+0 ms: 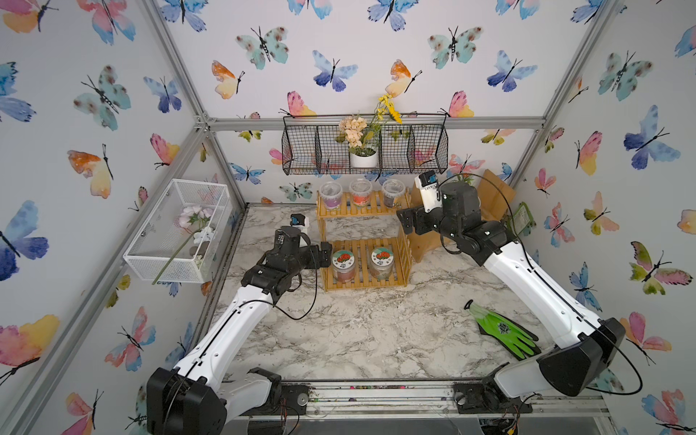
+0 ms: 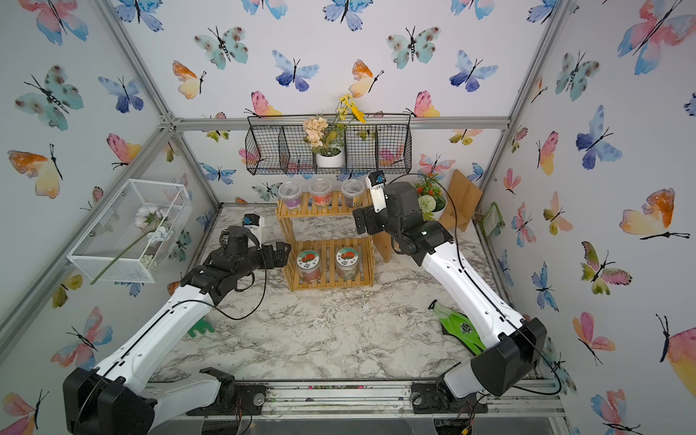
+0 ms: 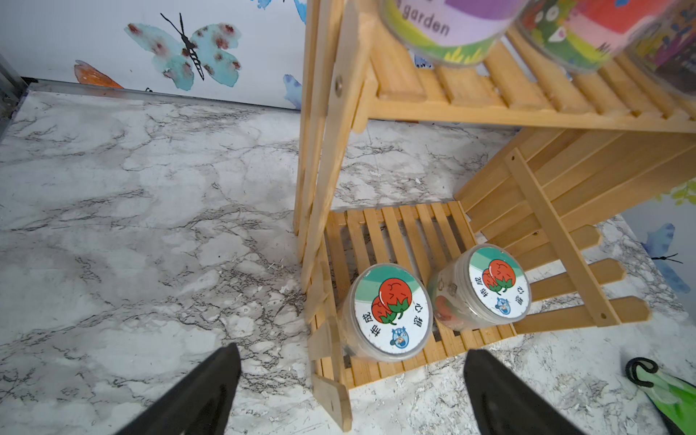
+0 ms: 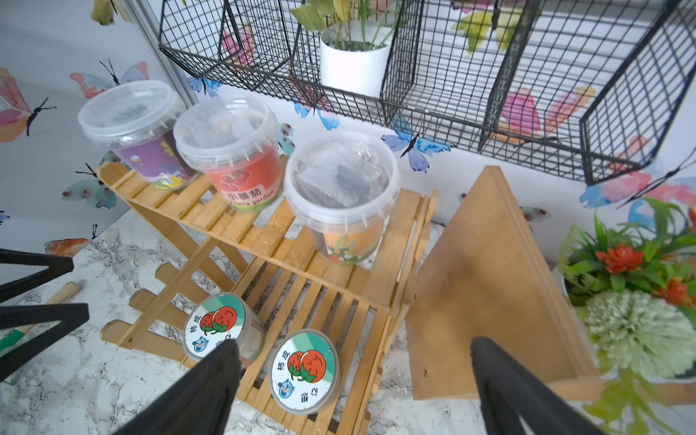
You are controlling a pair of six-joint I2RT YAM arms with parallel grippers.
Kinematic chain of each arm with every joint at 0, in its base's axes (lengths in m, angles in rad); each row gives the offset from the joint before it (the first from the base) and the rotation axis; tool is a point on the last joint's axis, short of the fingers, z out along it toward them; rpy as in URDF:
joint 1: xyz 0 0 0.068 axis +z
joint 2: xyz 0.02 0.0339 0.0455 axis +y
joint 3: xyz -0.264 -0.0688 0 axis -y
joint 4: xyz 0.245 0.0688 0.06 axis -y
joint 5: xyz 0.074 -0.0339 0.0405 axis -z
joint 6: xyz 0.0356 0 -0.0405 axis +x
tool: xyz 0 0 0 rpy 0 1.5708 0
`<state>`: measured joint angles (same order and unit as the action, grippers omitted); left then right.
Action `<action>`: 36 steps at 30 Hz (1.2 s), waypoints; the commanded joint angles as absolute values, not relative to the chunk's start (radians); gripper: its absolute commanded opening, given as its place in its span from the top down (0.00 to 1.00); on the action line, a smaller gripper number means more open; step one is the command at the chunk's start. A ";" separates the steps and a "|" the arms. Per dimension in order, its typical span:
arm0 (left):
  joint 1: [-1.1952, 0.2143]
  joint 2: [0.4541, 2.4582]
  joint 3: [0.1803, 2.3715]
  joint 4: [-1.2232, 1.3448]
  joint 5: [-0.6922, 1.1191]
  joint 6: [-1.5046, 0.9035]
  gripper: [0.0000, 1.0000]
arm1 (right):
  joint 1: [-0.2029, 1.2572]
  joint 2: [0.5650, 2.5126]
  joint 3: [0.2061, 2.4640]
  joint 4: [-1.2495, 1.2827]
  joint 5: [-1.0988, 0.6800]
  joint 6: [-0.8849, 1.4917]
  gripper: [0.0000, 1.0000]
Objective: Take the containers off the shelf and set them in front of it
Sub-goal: 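Pick up a container from the shelf.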
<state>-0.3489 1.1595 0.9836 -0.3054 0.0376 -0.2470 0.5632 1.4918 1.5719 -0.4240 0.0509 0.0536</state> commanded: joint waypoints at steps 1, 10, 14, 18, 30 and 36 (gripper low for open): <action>-0.347 1.135 0.968 -0.288 0.079 -0.232 0.01 | 0.560 1.535 1.610 -0.380 0.003 0.008 0.02; -0.348 1.135 0.958 -0.275 0.088 -0.231 0.01 | 0.560 1.610 1.658 -0.314 0.004 -0.011 0.02; -0.347 1.138 0.956 -0.272 0.087 -0.232 0.01 | 0.560 1.643 1.678 -0.291 0.011 -0.018 0.02; -0.347 1.138 0.956 -0.273 0.082 -0.228 0.01 | 0.560 1.677 1.705 -0.269 0.017 -0.026 0.02; -0.347 1.138 0.957 -0.278 0.062 -0.224 0.01 | 0.559 1.797 1.827 -0.277 0.023 -0.035 0.02; -0.347 1.140 0.956 -0.280 0.054 -0.221 0.01 | 0.558 1.831 1.860 -0.275 0.028 -0.032 0.00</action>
<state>-0.3489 1.1553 0.9653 -0.2893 0.0616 -0.2340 0.5632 1.8149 1.8248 -0.2836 0.0254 -0.0250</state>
